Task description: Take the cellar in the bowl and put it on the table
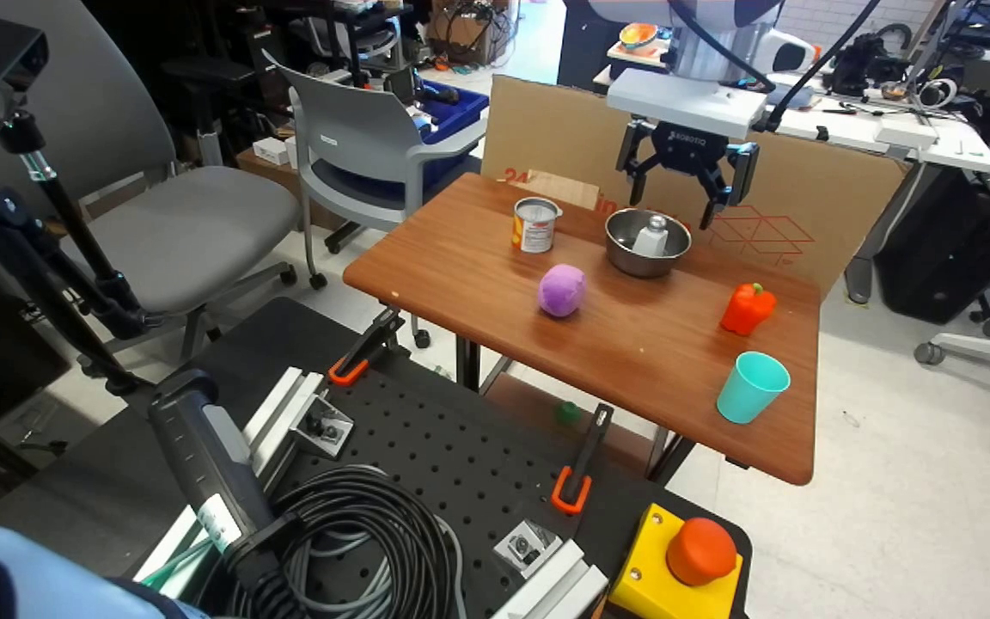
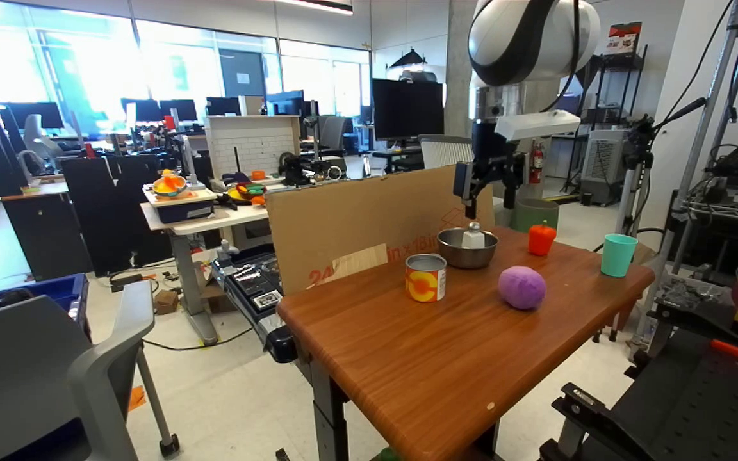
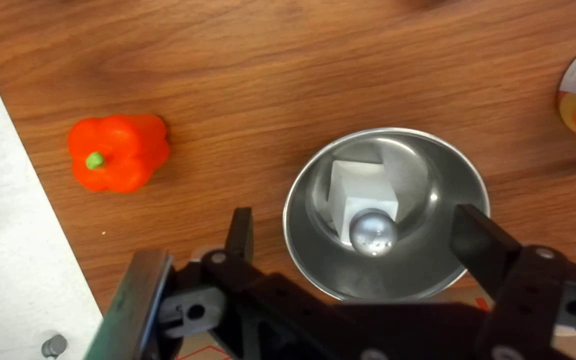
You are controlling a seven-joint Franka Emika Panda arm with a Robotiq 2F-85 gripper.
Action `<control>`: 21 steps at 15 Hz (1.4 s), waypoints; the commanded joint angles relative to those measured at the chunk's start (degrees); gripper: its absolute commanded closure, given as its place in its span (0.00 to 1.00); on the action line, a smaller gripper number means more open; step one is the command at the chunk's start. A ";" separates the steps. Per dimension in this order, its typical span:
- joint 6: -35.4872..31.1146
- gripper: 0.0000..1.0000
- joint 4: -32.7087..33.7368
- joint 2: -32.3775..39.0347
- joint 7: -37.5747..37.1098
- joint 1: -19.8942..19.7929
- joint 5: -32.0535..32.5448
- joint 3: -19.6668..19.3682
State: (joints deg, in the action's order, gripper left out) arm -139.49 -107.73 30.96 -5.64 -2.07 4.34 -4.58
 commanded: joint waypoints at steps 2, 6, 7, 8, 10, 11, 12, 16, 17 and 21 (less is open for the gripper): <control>0.11 0.00 5.06 4.85 -1.70 1.09 0.70 -0.82; -0.10 0.25 7.23 7.06 -2.27 1.41 -0.27 -0.24; -0.16 0.30 7.60 7.42 -2.51 1.57 -0.46 -0.14; 0.03 0.37 8.00 7.76 -2.73 1.72 -0.63 -0.02; 0.25 0.54 8.76 8.46 -3.45 2.23 -0.39 -0.27; 0.21 0.62 8.98 8.72 -3.85 2.47 -0.13 -0.53; 0.33 0.69 9.08 8.76 -4.34 2.66 -0.05 -0.73; 2.80 0.92 9.86 7.11 -4.09 1.64 -2.21 0.56; 3.63 0.92 10.09 6.19 -4.08 1.69 -2.79 0.95; 7.16 0.92 9.50 -0.63 -3.46 1.72 -7.49 3.97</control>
State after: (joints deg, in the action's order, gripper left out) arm -136.14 -97.18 36.32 -9.64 -0.19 0.25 -2.93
